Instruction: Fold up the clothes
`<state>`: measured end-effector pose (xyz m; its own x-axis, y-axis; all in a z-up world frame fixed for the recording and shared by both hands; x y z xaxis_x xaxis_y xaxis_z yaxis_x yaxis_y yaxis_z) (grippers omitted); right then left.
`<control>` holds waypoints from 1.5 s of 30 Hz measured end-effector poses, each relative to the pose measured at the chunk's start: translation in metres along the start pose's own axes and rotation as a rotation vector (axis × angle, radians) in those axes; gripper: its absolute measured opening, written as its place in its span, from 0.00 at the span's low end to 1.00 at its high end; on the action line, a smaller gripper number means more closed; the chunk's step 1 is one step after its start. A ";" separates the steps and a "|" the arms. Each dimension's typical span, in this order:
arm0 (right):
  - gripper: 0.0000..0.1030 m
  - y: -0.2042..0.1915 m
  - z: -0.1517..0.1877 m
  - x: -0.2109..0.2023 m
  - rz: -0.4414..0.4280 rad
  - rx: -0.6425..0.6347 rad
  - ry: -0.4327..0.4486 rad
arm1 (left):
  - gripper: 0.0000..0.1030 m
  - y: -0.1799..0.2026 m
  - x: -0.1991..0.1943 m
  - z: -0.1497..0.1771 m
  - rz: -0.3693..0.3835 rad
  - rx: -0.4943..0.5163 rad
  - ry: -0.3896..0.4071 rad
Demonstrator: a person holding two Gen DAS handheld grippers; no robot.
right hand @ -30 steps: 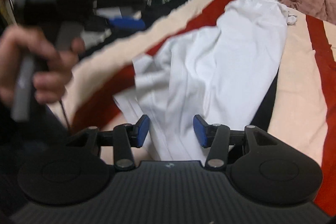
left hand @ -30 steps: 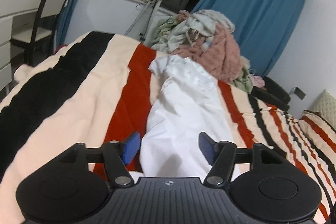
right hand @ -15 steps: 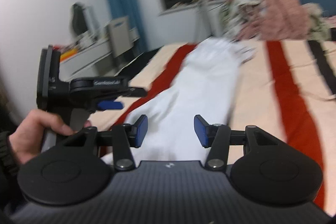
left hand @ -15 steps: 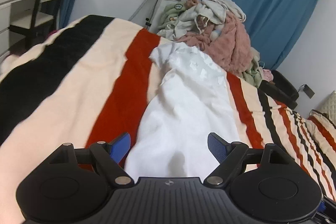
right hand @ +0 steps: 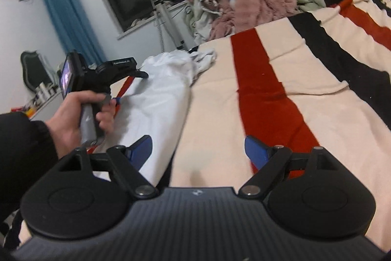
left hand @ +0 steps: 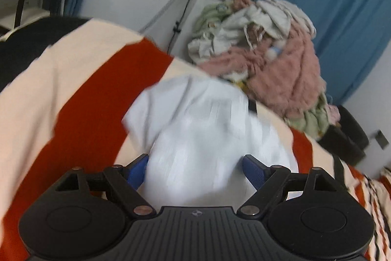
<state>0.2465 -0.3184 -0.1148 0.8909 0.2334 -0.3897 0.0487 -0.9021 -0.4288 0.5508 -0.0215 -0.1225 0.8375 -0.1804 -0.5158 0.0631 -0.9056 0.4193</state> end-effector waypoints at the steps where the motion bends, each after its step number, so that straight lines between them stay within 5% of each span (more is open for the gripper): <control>1: 0.82 0.005 0.000 0.003 0.013 0.008 0.005 | 0.65 0.005 0.009 -0.004 0.002 0.001 0.003; 4: 0.82 0.022 -0.004 0.011 0.053 0.047 0.020 | 0.28 0.024 0.025 -0.008 0.018 0.031 -0.009; 6: 0.82 0.036 -0.006 0.014 0.082 0.083 0.029 | 0.16 0.047 0.015 -0.005 -0.003 0.172 0.026; 9: 0.82 0.048 -0.015 0.010 0.121 0.123 0.068 | 0.13 0.096 -0.020 0.007 -0.016 0.475 0.118; 14: 0.82 0.064 -0.033 -0.016 0.162 0.150 0.137 | 0.12 0.183 -0.126 0.071 0.133 0.870 0.262; 21: 0.82 0.084 -0.058 -0.063 0.207 0.168 0.231 | 0.13 0.221 -0.234 0.252 0.344 1.105 0.094; 25: 0.82 0.100 -0.062 -0.088 0.242 0.225 0.242 | 0.15 0.199 -0.243 0.318 0.309 1.112 -0.020; 28: 0.83 0.112 -0.062 -0.106 0.253 0.295 0.248 | 0.26 0.182 -0.252 0.320 0.340 1.041 -0.068; 33: 0.78 0.125 -0.050 -0.112 0.225 0.457 0.224 | 0.53 0.150 -0.279 0.287 0.413 0.959 -0.105; 39: 0.78 0.139 -0.025 -0.081 0.235 0.599 0.136 | 0.70 0.151 -0.282 0.221 0.468 0.847 -0.116; 45: 0.78 0.149 -0.015 -0.060 0.303 0.612 0.117 | 0.71 0.205 -0.197 0.172 0.453 0.814 -0.146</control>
<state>0.2072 -0.4727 -0.1430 0.8696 -0.0678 -0.4892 -0.4427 -0.5459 -0.7113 0.3057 -0.2375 -0.0633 0.6100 -0.5771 -0.5430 -0.6964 -0.7174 -0.0198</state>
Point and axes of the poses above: each gripper's, at about its wrist camera, not at the fingertips, and x roughly the way its jaws point, y to its right, z to its underside, the point moved 7 cm from there along x, roughly the way its jaws point, and after that the axes turned 3 degrees about y, right-handed, at the moved point
